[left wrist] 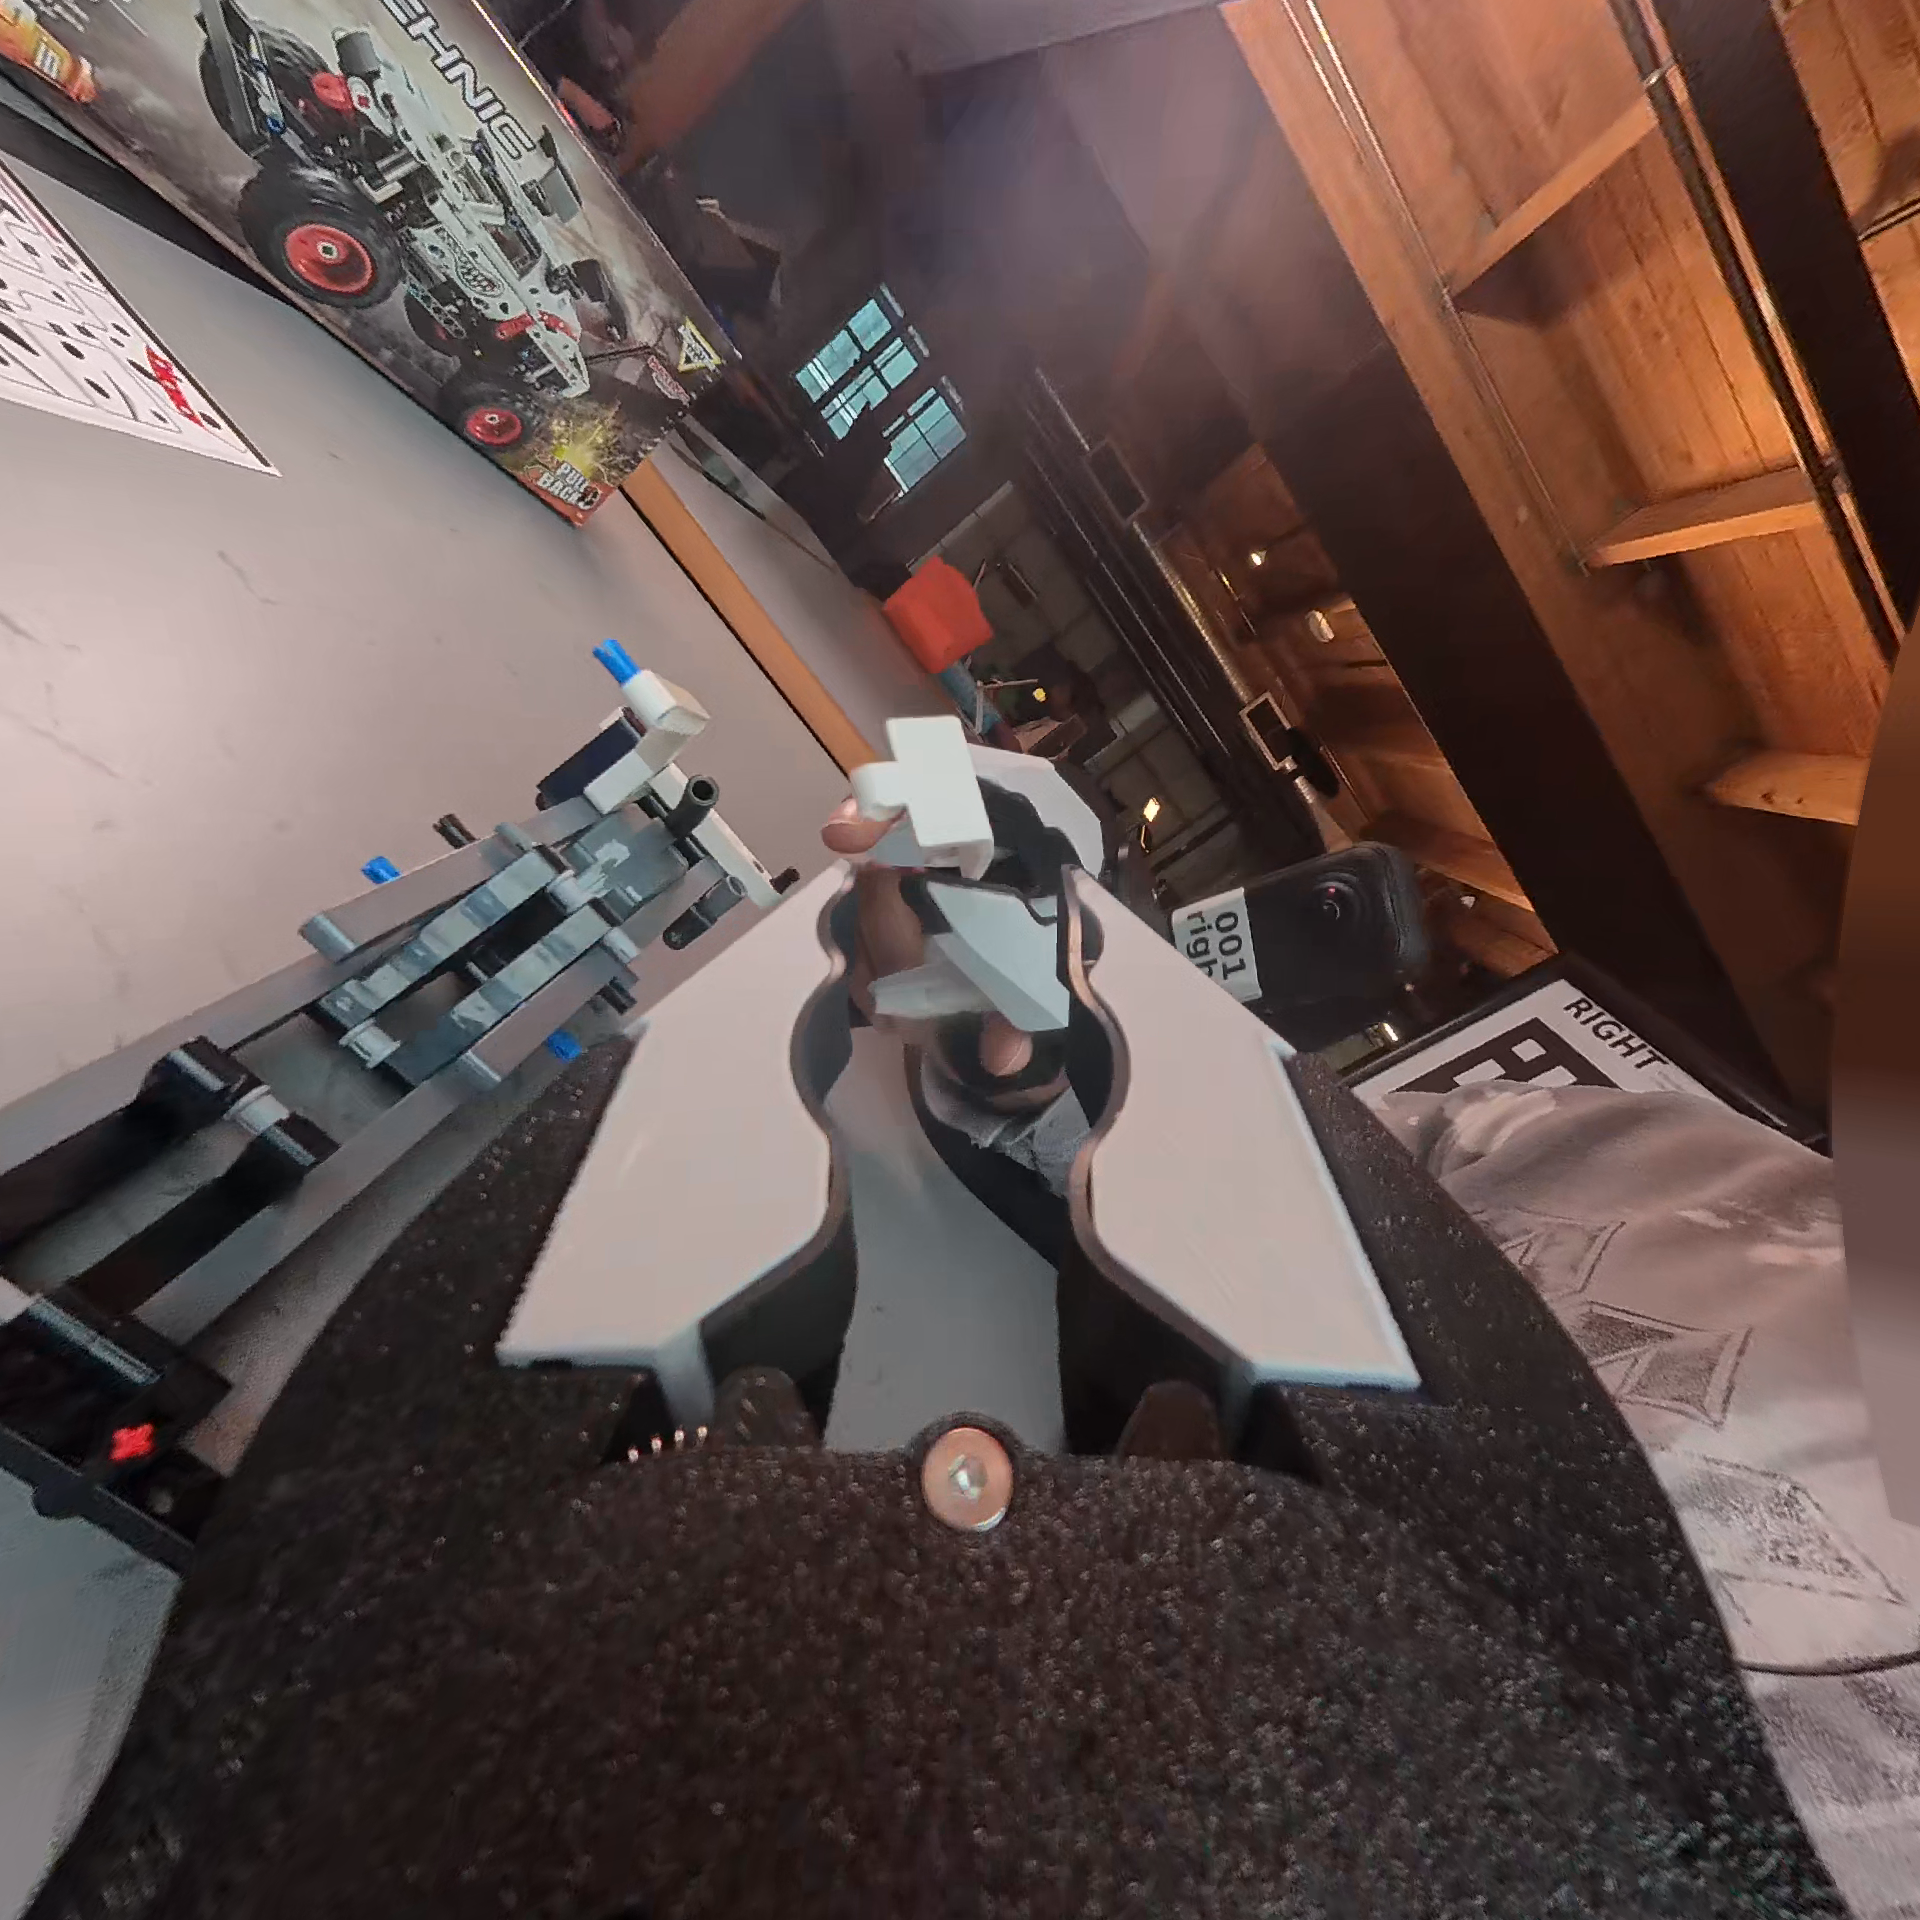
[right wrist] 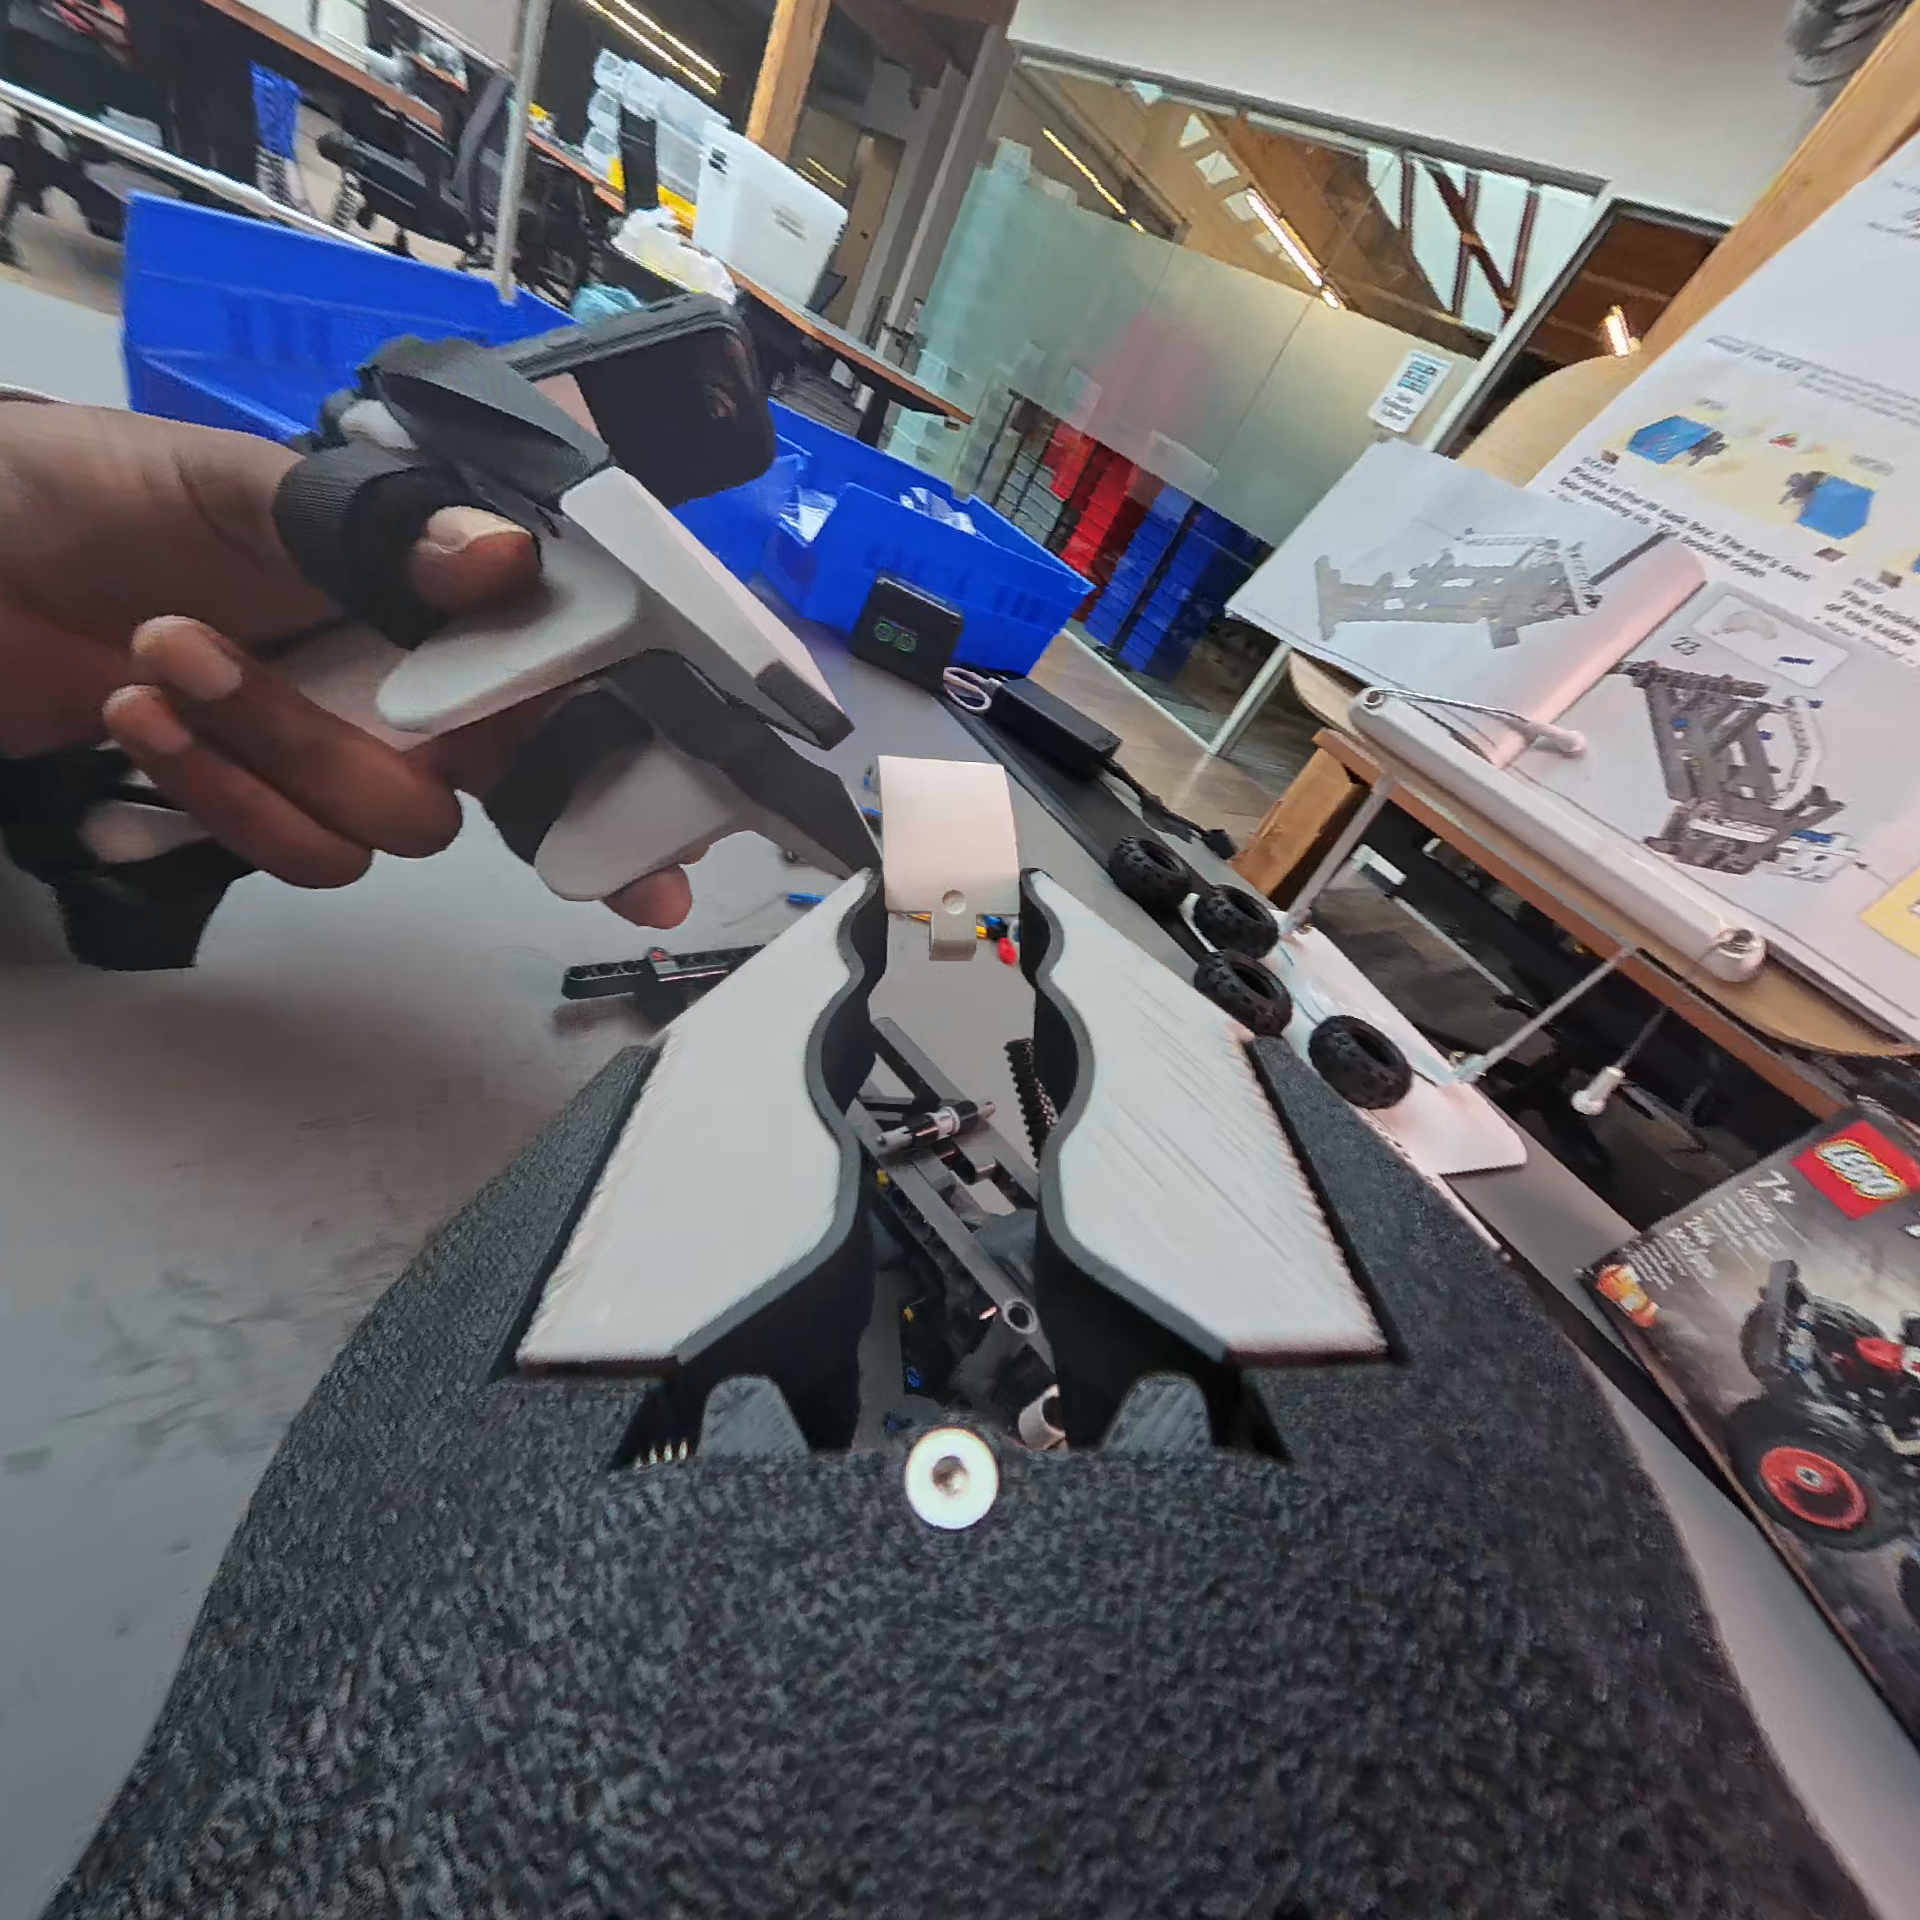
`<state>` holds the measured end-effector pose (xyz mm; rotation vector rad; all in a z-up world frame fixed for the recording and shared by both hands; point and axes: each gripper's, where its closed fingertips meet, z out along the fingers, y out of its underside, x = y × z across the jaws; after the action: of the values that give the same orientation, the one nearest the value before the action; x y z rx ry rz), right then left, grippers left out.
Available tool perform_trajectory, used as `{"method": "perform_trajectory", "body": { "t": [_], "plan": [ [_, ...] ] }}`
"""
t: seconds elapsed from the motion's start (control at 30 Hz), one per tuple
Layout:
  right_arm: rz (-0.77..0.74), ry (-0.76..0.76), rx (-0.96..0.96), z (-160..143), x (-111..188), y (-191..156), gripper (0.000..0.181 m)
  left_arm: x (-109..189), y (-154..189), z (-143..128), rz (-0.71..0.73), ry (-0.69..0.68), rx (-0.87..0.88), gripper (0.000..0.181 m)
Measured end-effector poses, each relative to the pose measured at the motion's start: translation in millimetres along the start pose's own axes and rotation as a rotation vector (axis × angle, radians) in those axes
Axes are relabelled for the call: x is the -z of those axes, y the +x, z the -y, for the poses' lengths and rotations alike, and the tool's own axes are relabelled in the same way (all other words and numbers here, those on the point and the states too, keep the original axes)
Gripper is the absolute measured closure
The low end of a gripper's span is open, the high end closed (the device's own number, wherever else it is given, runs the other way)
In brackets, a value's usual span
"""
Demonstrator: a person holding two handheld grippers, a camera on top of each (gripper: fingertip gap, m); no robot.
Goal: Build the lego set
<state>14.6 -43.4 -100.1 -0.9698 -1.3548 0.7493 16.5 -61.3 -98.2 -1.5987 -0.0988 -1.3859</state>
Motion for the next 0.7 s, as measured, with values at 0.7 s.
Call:
{"method": "perform_trajectory", "body": {
  "t": [0.7],
  "plan": [
    [0.489, 0.076, 0.064, 28, 35, -59, 0.133, 33, 29, -36, -0.305, -0.467, 0.113, 0.179]
  ]
}}
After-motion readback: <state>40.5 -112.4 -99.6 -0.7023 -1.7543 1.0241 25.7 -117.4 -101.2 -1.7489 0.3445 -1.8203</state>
